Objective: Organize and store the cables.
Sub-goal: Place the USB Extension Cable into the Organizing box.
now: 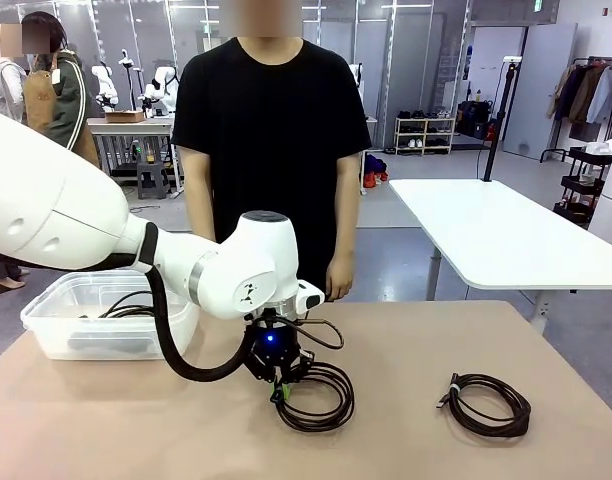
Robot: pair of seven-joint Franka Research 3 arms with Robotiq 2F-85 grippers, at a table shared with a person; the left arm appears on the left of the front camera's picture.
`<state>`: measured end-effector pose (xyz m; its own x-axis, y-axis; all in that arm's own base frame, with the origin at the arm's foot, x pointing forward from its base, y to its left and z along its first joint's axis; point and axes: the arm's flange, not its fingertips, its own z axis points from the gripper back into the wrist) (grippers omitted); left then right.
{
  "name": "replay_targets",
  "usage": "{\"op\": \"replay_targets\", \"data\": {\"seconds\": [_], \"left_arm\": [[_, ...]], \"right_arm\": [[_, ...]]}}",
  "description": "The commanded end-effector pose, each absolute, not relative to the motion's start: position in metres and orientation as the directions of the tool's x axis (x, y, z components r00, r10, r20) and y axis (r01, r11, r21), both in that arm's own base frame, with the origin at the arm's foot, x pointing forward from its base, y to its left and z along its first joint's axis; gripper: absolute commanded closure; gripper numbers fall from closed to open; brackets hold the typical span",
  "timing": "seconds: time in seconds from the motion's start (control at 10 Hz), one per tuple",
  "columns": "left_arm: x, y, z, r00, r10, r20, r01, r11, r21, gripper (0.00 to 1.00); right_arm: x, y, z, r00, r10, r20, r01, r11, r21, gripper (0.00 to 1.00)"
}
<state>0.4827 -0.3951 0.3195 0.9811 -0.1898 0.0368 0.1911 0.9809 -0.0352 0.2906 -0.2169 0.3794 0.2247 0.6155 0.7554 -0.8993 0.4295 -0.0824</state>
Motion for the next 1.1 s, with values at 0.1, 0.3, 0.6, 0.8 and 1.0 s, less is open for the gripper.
{"op": "replay_targets", "data": {"seconds": [0.1, 0.3, 0.6, 0.8, 1.0], "left_arm": [[0.457, -0.366, 0.355, 0.98, -0.186, 0.074, 0.189, 0.981, -0.043, 1.0], [0.45, -0.335, 0.394, 0.963, -0.252, 0.095, 0.254, 0.967, -0.009, 1.0], [0.439, -0.292, 0.426, 0.932, -0.34, 0.125, 0.34, 0.94, 0.024, 1.0], [0.431, -0.284, 0.427, 0.921, -0.366, 0.136, 0.362, 0.931, 0.049, 1.0], [0.447, -0.293, 0.431, 0.935, -0.333, 0.126, 0.33, 0.943, 0.044, 1.0]], "right_arm": [[0.292, -0.217, 0.379, 0.229, 0.602, 0.765, -0.894, 0.441, -0.08, 0.0], [0.292, -0.217, 0.379, 0.229, 0.602, 0.765, -0.894, 0.441, -0.08, 0.0], [0.292, -0.217, 0.379, 0.229, 0.602, 0.765, -0.894, 0.441, -0.08, 0.0], [0.292, -0.217, 0.379, 0.229, 0.602, 0.765, -0.894, 0.441, -0.08, 0.0], [0.292, -0.217, 0.379, 0.229, 0.602, 0.765, -0.894, 0.441, -0.08, 0.0]]}}
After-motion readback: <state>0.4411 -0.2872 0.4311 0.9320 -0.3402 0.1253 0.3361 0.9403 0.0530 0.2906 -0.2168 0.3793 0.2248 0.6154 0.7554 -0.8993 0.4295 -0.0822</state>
